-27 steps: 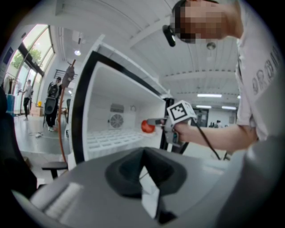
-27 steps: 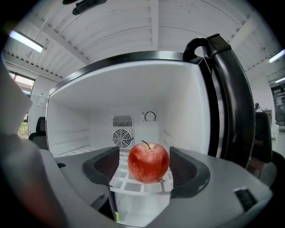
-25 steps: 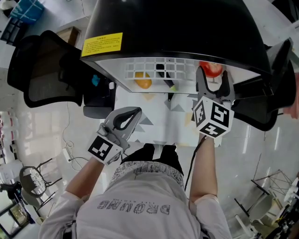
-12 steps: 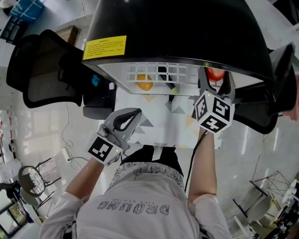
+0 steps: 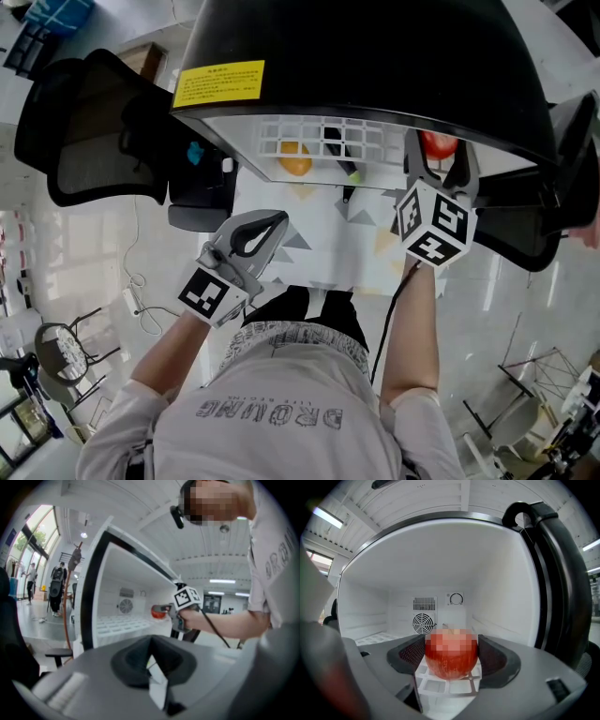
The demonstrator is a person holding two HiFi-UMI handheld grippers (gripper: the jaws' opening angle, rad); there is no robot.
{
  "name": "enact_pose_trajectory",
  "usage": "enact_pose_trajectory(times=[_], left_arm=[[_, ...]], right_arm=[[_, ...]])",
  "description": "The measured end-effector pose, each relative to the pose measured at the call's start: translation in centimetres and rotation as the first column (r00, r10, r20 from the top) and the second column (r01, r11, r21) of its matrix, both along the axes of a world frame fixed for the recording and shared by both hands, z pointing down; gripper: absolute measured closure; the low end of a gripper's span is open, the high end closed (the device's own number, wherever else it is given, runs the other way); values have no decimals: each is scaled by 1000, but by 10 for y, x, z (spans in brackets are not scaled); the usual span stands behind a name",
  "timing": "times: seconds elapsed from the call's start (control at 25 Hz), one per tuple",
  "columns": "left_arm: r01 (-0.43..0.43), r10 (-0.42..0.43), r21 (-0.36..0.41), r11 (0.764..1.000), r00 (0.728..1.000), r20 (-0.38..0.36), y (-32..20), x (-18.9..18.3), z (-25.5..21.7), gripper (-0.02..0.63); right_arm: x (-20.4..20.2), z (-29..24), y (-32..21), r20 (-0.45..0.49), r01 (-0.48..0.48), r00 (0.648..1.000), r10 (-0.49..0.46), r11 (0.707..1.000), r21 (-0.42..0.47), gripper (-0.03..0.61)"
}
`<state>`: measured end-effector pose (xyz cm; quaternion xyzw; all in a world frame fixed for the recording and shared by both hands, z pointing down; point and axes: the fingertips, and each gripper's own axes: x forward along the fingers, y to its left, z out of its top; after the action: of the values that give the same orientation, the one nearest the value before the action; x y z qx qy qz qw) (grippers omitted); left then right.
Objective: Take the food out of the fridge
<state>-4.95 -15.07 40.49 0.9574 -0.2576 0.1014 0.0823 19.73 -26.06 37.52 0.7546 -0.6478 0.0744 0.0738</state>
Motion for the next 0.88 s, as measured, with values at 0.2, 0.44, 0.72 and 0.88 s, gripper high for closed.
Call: enact_pose_trajectory(times=[0.2,0.44,0.72,0.88], left_arm=[[10,-10,7,1000,1000,-3,3,-1,-3,607],[9,-9,20,1000,1000,-6,9,1,-6,607],[8,-8,32,999,1000,-18,15,5,-14,607],[8,-7,43,999,1000,-20,17,8,-19,607]], right_arm=[[-5,-10,5,-13,32,999,-32,999,23,261],[-13,-16,18,-10,78,997,-77,996,36,261],[-23,-25,41,-13,147,989,-146,988,53,261],[-26,-28,55,1,174,985,-175,983,59,261]])
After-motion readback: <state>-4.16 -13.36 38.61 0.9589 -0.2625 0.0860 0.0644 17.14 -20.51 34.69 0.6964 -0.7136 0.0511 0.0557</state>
